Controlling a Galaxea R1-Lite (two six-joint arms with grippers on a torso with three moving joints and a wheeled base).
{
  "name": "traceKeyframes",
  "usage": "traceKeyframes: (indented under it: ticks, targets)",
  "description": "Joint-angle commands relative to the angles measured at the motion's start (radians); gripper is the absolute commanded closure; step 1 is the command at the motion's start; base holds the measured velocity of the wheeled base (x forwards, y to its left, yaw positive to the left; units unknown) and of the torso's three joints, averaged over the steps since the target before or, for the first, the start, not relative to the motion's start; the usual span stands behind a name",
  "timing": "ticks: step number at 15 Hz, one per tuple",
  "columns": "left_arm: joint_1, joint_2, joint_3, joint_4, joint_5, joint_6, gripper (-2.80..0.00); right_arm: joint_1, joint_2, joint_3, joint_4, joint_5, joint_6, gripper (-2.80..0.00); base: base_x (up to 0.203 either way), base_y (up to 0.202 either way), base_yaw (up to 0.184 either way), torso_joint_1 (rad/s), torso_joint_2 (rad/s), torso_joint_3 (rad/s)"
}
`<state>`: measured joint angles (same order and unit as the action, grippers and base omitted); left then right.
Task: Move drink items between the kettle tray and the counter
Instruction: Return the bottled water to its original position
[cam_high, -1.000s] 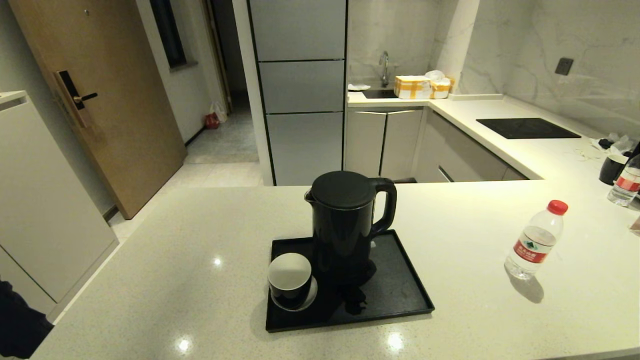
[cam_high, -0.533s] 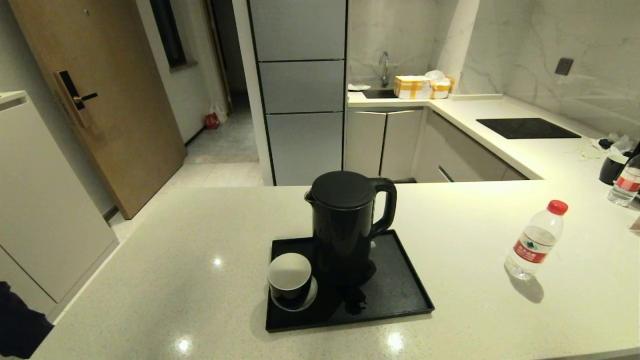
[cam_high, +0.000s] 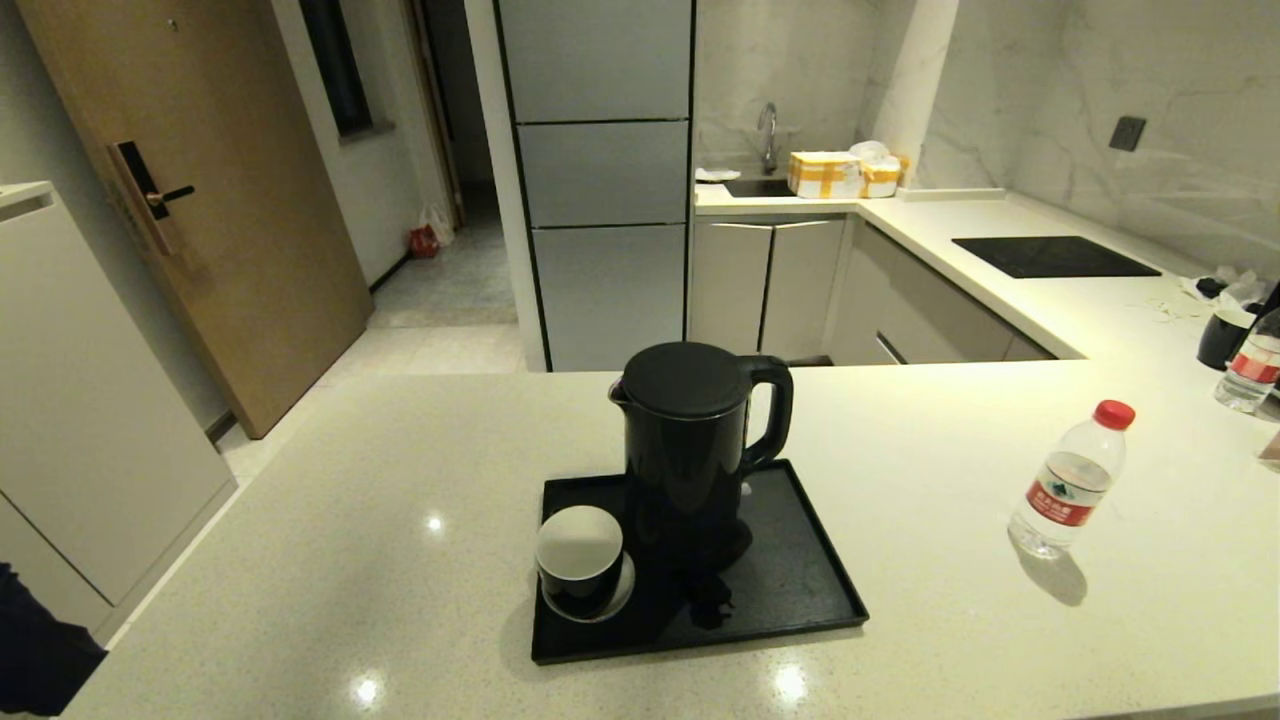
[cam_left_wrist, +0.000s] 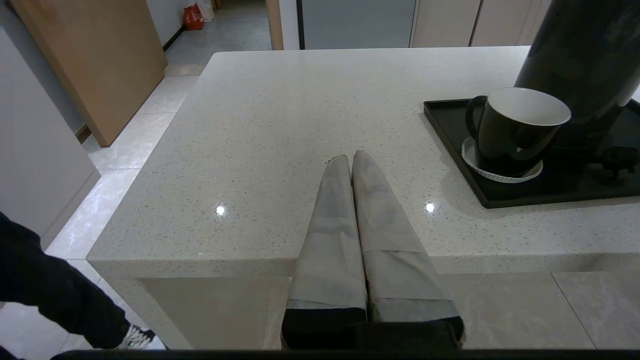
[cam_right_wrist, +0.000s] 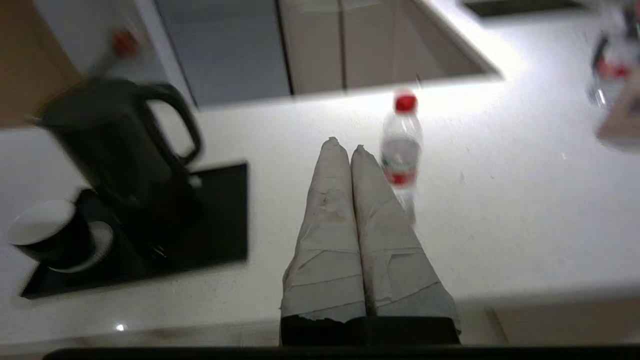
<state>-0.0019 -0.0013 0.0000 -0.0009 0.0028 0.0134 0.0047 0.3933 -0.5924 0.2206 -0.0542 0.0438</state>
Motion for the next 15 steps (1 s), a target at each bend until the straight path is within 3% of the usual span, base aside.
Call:
traceKeyframes:
  ticks: [1, 4, 7, 12, 15]
  targets:
    - [0.0, 0.001, 0.0, -0.001, 0.0, 0.0, 0.0, -0.003, 0.318, -0.092, 0.09, -0.093, 0.015, 0.0, 0.0, 0.0, 0.0, 0.0, 0.0, 0.0]
    - [0.0, 0.001, 0.0, -0.001, 0.0, 0.0, 0.0, -0.01, 0.557, -0.024, 0.078, -0.181, 0.082, 0.0, 0.0, 0.0, 0.0, 0.0, 0.0, 0.0]
    - [0.0, 0.001, 0.0, -0.001, 0.0, 0.0, 0.0, -0.023, 0.757, 0.095, -0.044, -0.203, 0.144, 0.0, 0.0, 0.0, 0.0, 0.0, 0.0, 0.0]
    - [0.0, 0.001, 0.0, -0.001, 0.0, 0.0, 0.0, -0.038, 1.101, 0.167, -0.301, -0.216, 0.224, 0.0, 0.0, 0.0, 0.0, 0.0, 0.0, 0.0]
    - [0.0, 0.001, 0.0, -0.001, 0.0, 0.0, 0.0, -0.041, 1.245, 0.191, -0.568, -0.213, 0.242, 0.0, 0.0, 0.0, 0.0, 0.0, 0.0, 0.0]
